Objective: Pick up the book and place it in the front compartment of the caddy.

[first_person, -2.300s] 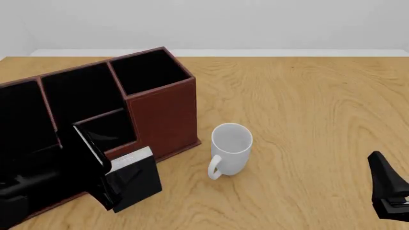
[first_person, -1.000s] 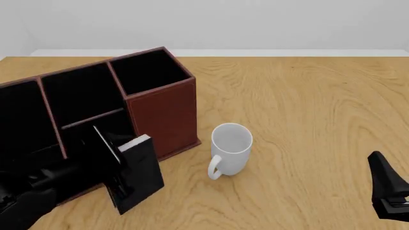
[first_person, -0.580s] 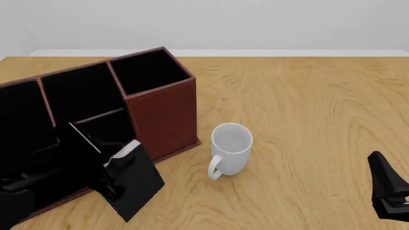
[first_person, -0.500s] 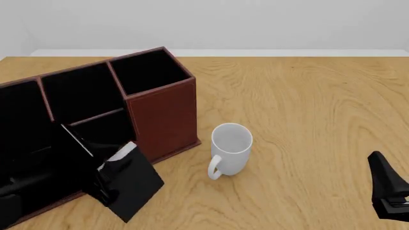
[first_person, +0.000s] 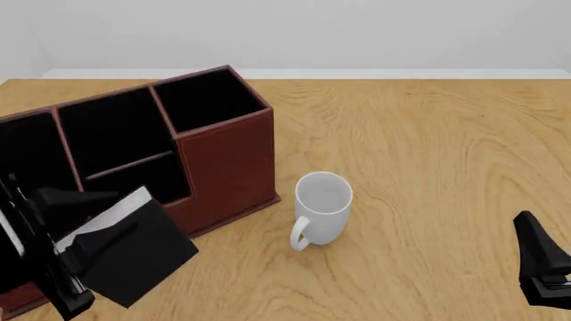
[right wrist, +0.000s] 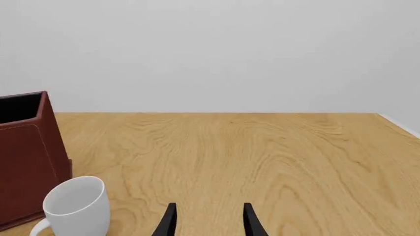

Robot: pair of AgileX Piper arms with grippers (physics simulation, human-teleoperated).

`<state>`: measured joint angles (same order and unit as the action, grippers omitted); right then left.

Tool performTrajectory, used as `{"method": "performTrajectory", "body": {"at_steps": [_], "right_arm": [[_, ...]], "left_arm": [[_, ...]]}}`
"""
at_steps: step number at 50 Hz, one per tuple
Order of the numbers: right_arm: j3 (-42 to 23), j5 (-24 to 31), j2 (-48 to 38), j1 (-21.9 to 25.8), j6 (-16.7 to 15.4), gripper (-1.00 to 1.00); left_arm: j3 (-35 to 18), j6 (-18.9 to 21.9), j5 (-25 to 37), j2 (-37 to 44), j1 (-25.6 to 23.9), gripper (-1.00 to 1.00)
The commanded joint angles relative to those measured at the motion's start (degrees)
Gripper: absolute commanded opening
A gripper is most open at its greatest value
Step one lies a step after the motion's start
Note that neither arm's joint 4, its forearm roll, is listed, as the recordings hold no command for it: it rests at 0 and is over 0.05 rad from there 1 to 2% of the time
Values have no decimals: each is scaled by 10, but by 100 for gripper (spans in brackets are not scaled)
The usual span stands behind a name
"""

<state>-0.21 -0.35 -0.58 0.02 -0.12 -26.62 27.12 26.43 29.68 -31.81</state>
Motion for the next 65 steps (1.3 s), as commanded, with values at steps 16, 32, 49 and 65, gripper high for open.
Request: {"method": "performTrajectory", "body": {"at_steps": [16,32,49,65], "right_arm": [[0,0,0,0,0,100],[0,0,0,0,0,100],[0,0,0,0,0,100],[0,0,0,0,0,100]], "left_arm": [[-120,107,84,-31,-30,-100],[-199,203,126,7,-17,-100],[-212,261,100,37,15,-100],[-231,299,81,68,41,-100]]}}
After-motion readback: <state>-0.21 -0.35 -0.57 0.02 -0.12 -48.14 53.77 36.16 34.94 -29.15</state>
